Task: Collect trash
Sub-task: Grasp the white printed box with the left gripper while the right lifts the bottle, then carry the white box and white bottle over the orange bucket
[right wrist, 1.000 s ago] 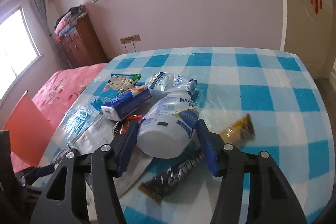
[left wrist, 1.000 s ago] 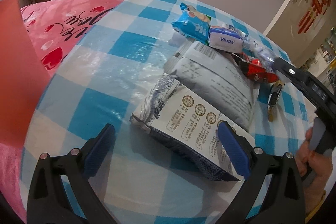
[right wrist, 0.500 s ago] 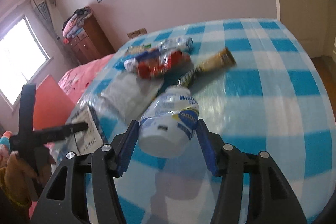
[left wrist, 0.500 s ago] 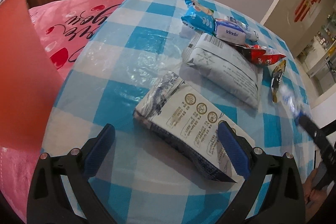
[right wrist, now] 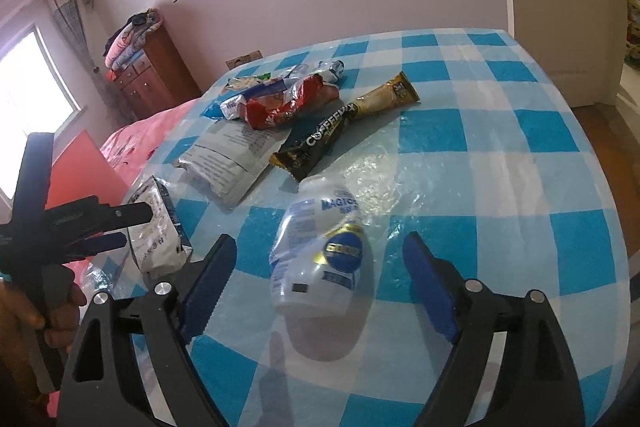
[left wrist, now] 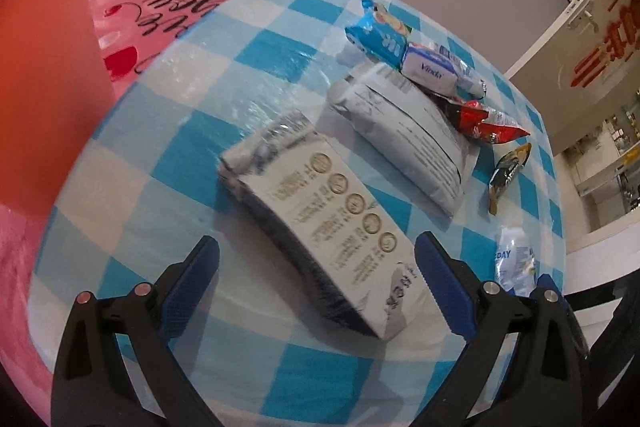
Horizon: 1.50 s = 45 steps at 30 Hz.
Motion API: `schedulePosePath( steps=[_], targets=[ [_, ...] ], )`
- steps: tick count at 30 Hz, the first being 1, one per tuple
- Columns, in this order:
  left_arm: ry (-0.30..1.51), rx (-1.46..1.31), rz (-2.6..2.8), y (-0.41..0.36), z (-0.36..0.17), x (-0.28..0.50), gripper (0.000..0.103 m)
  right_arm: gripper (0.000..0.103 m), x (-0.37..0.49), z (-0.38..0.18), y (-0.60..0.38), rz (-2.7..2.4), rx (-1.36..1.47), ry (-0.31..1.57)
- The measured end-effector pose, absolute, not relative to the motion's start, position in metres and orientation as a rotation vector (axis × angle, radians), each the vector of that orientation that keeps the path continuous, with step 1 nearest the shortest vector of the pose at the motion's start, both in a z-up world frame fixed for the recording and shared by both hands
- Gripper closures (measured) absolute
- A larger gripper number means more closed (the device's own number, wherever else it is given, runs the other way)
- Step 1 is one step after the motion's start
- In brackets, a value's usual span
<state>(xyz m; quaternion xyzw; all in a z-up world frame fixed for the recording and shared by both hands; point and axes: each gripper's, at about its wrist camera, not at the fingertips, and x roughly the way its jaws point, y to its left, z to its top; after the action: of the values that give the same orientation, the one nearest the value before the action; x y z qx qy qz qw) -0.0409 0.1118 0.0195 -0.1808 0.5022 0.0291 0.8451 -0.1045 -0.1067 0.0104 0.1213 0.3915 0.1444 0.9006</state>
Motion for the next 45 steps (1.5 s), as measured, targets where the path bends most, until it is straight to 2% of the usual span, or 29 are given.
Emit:
schedulePosePath(
  steps=[12,14,18,24,27,29,32,45],
  targets=[
    [1.061,-0.260,0.149,0.093,0.009,-0.020,0.007,0.018,-0.103,-0.001,-0.107,0.330,0.269,0.838],
    [1.051,-0.246,0.142,0.092,0.010,-0.021,0.012,0.018,-0.104,-0.001,-0.107,0.327,0.271,0.835],
    [1.036,-0.224,0.118,0.088,0.013,-0.022,0.031,0.018,-0.104,0.000,-0.105,0.311,0.258,0.825],
    [1.019,-0.207,0.075,0.086,0.016,-0.028,0.042,0.029,-0.102,-0.002,-0.100,0.295,0.225,0.841],
    [1.013,-0.208,0.052,0.088,0.016,-0.032,0.043,0.034,-0.103,-0.002,-0.096,0.279,0.194,0.843],
    [1.011,-0.221,0.031,0.091,0.016,-0.035,0.043,0.046,-0.104,-0.002,-0.093,0.272,0.174,0.844],
    [1.001,-0.226,0.006,0.095,0.018,-0.042,0.043,0.055,-0.105,-0.003,-0.086,0.261,0.127,0.844],
    [0.918,-0.195,-0.096,0.109,0.037,-0.067,0.043,0.056,-0.111,0.002,-0.078,0.247,0.068,0.809]
  ],
)
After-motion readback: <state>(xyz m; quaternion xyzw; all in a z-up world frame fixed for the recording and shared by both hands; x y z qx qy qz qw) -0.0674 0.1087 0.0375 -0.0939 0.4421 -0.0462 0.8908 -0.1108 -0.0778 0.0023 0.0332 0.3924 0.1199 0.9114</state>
